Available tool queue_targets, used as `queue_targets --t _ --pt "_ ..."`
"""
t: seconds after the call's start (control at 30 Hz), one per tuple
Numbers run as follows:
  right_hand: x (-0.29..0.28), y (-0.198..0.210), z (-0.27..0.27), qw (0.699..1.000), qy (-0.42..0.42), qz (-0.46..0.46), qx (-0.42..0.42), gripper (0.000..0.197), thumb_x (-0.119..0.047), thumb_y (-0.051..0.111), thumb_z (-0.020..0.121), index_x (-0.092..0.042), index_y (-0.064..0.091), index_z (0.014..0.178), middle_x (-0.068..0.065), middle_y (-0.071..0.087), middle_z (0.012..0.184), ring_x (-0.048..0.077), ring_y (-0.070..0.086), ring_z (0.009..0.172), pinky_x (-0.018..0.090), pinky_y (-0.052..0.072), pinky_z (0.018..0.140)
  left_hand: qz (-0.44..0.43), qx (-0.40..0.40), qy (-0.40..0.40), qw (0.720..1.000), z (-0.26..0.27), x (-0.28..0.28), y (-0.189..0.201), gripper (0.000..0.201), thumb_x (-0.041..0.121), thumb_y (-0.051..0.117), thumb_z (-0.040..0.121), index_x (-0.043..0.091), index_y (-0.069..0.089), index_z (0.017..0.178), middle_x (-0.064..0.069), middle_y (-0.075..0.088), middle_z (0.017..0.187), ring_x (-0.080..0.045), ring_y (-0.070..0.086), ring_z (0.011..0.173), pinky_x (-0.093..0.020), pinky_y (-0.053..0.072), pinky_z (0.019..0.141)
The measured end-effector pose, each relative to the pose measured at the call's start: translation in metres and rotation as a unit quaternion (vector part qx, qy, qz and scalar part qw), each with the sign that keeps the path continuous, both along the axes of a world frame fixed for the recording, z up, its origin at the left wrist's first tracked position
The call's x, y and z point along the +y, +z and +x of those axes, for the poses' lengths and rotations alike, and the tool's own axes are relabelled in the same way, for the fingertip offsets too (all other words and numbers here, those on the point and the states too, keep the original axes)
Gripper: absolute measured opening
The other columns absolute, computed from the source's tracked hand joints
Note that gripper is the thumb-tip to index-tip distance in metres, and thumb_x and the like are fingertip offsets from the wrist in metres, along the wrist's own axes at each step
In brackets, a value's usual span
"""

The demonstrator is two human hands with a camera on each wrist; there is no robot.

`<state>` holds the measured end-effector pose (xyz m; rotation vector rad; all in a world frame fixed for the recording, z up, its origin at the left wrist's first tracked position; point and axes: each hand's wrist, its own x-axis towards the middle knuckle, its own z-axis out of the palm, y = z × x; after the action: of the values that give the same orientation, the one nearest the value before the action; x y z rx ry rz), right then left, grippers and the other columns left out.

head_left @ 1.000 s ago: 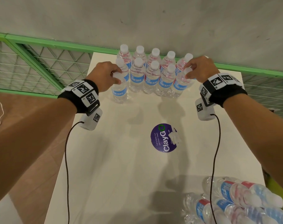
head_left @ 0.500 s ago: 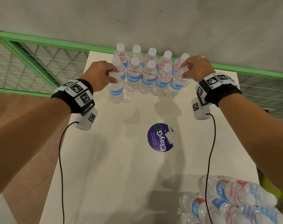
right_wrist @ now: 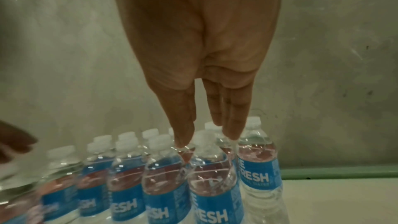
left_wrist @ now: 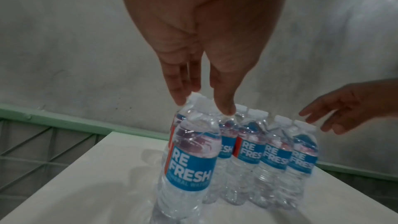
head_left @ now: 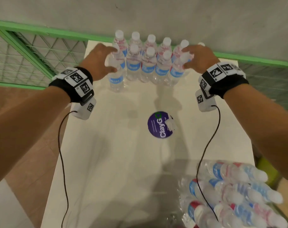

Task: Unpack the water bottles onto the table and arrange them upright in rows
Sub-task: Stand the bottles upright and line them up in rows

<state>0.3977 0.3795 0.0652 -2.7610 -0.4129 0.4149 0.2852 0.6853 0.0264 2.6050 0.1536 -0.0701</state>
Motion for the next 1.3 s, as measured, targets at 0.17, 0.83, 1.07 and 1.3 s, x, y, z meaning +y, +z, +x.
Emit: queue_targets --t 0.17,0.83,1.07,1.3 --pt "-0.025 0.038 -0.086 0.993 0.091 -0.038 0.068 0.048 -0.028 0.072 0.080 -0.022 0.056 0.125 0.005 0.056 0.127 0.024 0.056 0.108 0.027 0.038 0.088 0.041 -0.106 -0.107 0.988 -0.045 -0.045 0.013 0.042 0.021 0.063 0.085 0.010 0.052 0.124 -0.021 0.043 0.130 -0.038 0.034 0.125 -0.039 0.024 0.106" --pt "-0.166 0.016 -0.343 0.948 0.086 -0.204 0.227 0.027 -0.035 0.067 0.082 -0.013 0.062 0.095 0.004 0.064 0.088 0.020 0.057 0.076 0.030 0.042 0.065 -0.019 0.093 -0.524 0.847 -0.212 -0.311 0.000 0.036 0.025 0.056 0.091 0.017 0.045 0.124 -0.003 0.049 0.132 -0.023 0.046 0.118 -0.037 0.043 0.095" --pt "-0.170 0.001 -0.368 0.936 0.201 -0.139 0.254 0.048 -0.030 0.072 0.079 -0.022 0.052 0.122 0.003 0.049 0.126 0.023 0.054 0.107 0.032 0.046 0.087 0.003 0.094 -0.536 0.839 -0.210 -0.314 -0.007 0.038 0.025 0.046 0.095 0.022 0.042 0.132 -0.002 0.043 0.132 -0.020 0.043 0.117 -0.030 0.039 0.088" --pt "-0.166 -0.006 -0.344 0.960 0.174 -0.071 0.205 0.033 -0.021 0.067 0.079 -0.015 0.063 0.111 0.003 0.056 0.102 0.019 0.053 0.089 0.025 0.038 0.073 -0.020 0.115 -0.493 0.862 -0.192 -0.304 -0.009 0.031 0.023 0.050 0.093 0.015 0.051 0.122 -0.007 0.050 0.119 -0.022 0.051 0.105 -0.026 0.037 0.085"
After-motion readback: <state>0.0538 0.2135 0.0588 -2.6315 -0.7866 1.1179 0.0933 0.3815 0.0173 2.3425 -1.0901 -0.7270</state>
